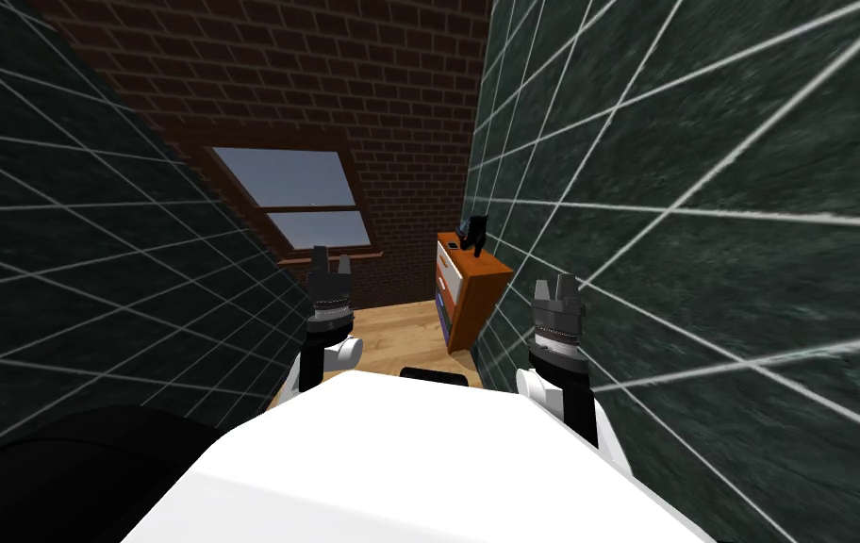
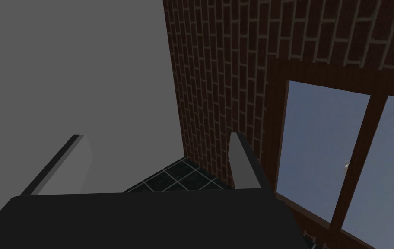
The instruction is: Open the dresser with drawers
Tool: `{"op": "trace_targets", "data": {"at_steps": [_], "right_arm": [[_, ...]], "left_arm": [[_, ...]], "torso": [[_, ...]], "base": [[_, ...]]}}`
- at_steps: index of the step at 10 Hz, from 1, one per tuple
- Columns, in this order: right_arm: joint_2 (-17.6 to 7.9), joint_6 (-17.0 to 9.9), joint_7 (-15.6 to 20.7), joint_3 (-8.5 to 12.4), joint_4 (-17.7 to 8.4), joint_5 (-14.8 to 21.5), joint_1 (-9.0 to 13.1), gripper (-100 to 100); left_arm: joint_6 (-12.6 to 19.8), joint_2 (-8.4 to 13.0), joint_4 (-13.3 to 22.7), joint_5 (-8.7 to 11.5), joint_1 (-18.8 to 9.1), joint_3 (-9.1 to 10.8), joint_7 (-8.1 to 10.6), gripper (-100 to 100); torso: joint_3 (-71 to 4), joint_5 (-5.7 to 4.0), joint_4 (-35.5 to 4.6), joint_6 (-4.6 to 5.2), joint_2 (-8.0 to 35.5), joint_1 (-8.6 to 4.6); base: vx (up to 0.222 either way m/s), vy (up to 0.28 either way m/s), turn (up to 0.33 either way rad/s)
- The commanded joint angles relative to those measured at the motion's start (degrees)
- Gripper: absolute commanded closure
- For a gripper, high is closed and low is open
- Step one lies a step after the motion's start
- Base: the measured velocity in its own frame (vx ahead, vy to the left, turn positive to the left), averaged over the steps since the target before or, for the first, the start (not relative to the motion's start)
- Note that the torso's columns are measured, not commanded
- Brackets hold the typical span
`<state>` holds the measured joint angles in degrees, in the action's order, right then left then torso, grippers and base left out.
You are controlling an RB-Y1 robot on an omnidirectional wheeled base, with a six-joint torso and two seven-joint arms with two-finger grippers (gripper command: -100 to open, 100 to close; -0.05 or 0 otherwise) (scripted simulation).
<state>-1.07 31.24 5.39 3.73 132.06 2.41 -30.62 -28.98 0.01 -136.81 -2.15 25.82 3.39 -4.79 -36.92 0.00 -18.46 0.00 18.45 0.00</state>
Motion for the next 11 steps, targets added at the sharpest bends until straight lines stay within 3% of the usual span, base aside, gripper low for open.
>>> {"op": "trace_targets", "data": {"at_steps": [1, 4, 5, 7, 8, 10, 11], "right_arm": [[0.0, 0.0, 0.0, 0.0, 0.0, 0.0, 0.0, 0], [0.0, 0.0, 0.0, 0.0, 0.0, 0.0, 0.0, 0], [-1.6, -0.9, -0.2, -0.1, -1.1, 0.7, 0.0, -100], [-4.0, -3.1, -0.6, -0.2, -3.6, 2.3, 0.1, -100], [-4.0, -3.1, -0.6, -0.2, -3.6, 2.3, 0.1, -100], [-6.4, -6.4, -1.3, -0.4, -7.3, 4.8, 0.2, -100], [-6.4, -6.4, -1.3, -0.4, -7.3, 4.8, 0.2, -100]], "left_arm": [[0.0, 0.0, 0.0, 0.0, 0.0, 0.00, 0.00, 0], [0.0, 0.0, 0.0, 0.0, 0.0, 0.00, 0.00, 0], [0.0, 0.0, 0.0, 0.0, 0.0, 0.00, 0.00, 0], [0.0, 0.0, 0.0, 0.0, 0.0, -0.01, 0.00, 0], [0.0, 0.0, 0.0, 0.0, 0.0, -0.01, 0.00, 0], [0.0, 0.0, 0.0, 0.0, 0.0, -0.01, 0.00, 0], [0.0, 0.0, 0.0, 0.0, 0.0, -0.01, 0.00, 0]], "torso": [[-8.4, 0.00, -4.2, 0.00, 4.2, 0.00], [-33.8, 0.00, -16.9, 0.00, 16.9, 0.00], [-42.3, 0.00, -21.1, 0.00, 21.2, 0.00], [-47.4, 0.04, -23.6, -0.02, 23.5, 0.14], [-47.7, 0.05, -23.7, 0.00, 23.6, 0.18], [-47.6, -0.01, -23.8, -0.01, 23.8, -0.04], [-47.7, 0.00, -23.8, -0.02, 23.8, 0.04]], "base": [[0.000, 0.000, 0.000], [0.000, 0.000, 0.000], [0.016, 0.025, 0.065], [0.050, 0.070, 0.125], [0.043, 0.076, 0.022], [0.066, 0.080, 0.168], [0.064, 0.081, 0.050]]}}
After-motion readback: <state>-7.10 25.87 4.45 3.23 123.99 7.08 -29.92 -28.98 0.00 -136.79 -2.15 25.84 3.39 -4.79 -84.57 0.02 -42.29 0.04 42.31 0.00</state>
